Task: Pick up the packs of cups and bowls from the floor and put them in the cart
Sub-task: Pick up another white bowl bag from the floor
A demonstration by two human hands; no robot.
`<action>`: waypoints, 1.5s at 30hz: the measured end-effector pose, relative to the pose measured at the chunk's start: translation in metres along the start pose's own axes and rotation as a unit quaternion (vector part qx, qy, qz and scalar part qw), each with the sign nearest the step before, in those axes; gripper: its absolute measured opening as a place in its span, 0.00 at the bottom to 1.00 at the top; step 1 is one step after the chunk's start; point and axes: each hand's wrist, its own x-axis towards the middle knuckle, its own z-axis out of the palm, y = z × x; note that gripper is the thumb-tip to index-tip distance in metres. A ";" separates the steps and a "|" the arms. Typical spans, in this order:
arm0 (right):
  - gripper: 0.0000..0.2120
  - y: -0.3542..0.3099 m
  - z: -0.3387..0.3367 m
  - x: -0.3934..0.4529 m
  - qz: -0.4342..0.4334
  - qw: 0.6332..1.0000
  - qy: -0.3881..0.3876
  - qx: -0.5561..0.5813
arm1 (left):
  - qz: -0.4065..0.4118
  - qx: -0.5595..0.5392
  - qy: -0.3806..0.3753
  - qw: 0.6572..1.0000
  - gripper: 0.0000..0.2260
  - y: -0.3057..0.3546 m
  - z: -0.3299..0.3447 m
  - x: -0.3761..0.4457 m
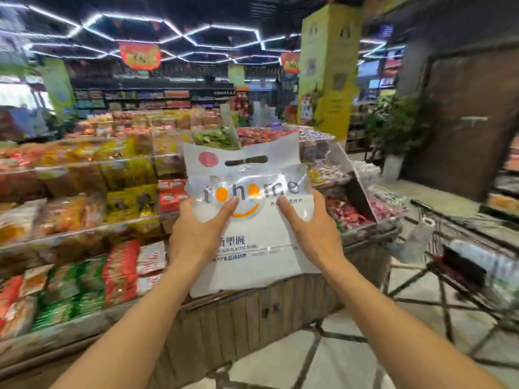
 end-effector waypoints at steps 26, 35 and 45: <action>0.29 0.376 -0.500 0.158 0.261 0.888 0.342 -0.164 | 0.031 -0.098 -0.457 0.884 0.35 0.141 0.738 -0.093; 0.33 0.488 -0.629 0.213 0.322 0.857 0.374 -0.149 | 0.032 -0.059 -0.522 0.850 0.32 0.185 0.927 -0.131; 0.39 0.623 -0.789 0.279 0.337 0.876 0.322 -0.126 | -0.017 -0.011 -0.489 0.872 0.27 0.229 1.112 -0.195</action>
